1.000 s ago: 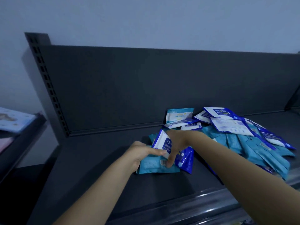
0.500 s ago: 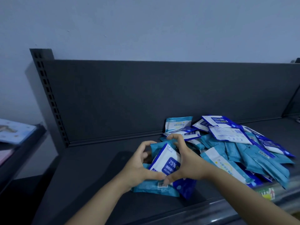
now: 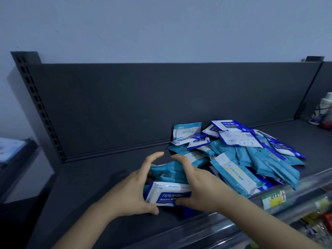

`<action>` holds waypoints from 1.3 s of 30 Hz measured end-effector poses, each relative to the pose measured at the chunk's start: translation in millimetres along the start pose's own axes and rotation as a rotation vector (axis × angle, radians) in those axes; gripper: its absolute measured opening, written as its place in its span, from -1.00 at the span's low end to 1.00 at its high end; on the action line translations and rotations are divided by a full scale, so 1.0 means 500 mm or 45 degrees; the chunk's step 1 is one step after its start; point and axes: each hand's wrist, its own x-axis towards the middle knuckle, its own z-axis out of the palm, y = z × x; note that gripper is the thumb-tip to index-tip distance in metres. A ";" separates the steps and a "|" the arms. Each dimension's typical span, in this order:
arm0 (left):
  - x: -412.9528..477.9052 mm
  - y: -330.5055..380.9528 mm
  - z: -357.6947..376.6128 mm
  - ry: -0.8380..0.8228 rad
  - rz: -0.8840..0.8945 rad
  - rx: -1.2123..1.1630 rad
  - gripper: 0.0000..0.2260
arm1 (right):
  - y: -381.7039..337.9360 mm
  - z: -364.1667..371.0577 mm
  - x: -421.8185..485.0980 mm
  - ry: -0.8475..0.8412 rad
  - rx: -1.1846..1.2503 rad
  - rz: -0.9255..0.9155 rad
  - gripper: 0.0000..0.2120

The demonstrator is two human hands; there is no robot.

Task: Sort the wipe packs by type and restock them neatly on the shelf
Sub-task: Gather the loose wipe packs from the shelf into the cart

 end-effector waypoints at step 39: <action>0.135 0.310 0.138 0.018 0.435 -0.875 -0.33 | 0.143 -0.181 -0.301 0.684 0.898 0.339 -0.34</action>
